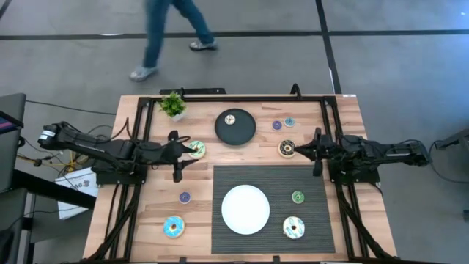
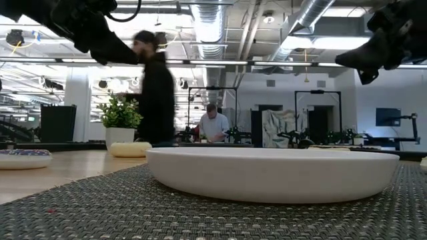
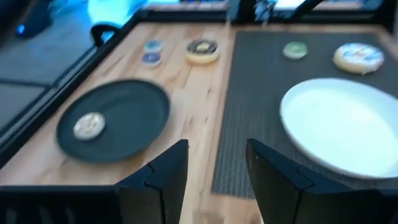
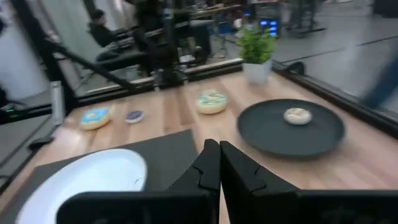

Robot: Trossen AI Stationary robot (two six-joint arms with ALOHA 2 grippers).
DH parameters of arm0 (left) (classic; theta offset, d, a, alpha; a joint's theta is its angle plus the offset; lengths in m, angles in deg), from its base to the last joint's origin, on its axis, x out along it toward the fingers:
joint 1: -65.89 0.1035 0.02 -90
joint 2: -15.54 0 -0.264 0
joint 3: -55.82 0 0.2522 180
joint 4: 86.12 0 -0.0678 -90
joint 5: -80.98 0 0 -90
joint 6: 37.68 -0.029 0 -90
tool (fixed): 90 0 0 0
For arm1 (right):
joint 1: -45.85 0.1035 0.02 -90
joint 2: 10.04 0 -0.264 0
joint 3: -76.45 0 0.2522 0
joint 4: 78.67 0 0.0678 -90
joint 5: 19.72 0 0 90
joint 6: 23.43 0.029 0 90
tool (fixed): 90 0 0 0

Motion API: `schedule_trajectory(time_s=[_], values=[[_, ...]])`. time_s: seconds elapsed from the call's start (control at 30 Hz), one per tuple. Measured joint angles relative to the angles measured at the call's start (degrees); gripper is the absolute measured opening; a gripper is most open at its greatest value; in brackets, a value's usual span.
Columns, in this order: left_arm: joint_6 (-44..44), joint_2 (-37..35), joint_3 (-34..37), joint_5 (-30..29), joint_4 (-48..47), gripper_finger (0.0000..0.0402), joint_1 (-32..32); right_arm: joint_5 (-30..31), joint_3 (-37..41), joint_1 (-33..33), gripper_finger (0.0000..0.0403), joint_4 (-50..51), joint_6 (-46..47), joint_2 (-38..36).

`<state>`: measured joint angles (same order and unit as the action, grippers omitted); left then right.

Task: Pick & Place donuts
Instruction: Put the large black donut on the white plate

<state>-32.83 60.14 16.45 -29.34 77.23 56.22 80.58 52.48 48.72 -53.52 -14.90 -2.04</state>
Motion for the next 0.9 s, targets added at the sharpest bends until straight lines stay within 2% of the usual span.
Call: schedule_trajectory(time_s=[0.2,0.3,0.4,0.57,0.7,0.9], values=[[-0.86,0.0,4.79,2.02,6.94,0.0153,0.02,3.83,-6.42,-0.35,0.0,0.1,0.03,7.02],[-0.81,0.0,5.36,2.49,6.94,0.0153,0.64,5.92,-12.75,-0.78,0.0,0.17,0.04,14.2],[-2.04,0.0,5.36,6.22,7.76,0.0153,2.19,8.93,-20.3,-0.76,0.0,2.63,0.02,22.69],[-4.03,-0.02,5.36,7.16,10.25,0.0153,5.39,15.17,-35.56,-1.72,0.0,17.76,0.8,38.09],[-2.74,0.0,5.36,9.01,9.82,0.0153,7.42,20.25,-46.21,-4.48,0.0,28.97,6.1,49.11],[-2.15,0.0,5.36,10.75,8.51,0.0153,7.91,15.99,-58.46,-9.64,0.0001,47.68,15.12,62.54]])
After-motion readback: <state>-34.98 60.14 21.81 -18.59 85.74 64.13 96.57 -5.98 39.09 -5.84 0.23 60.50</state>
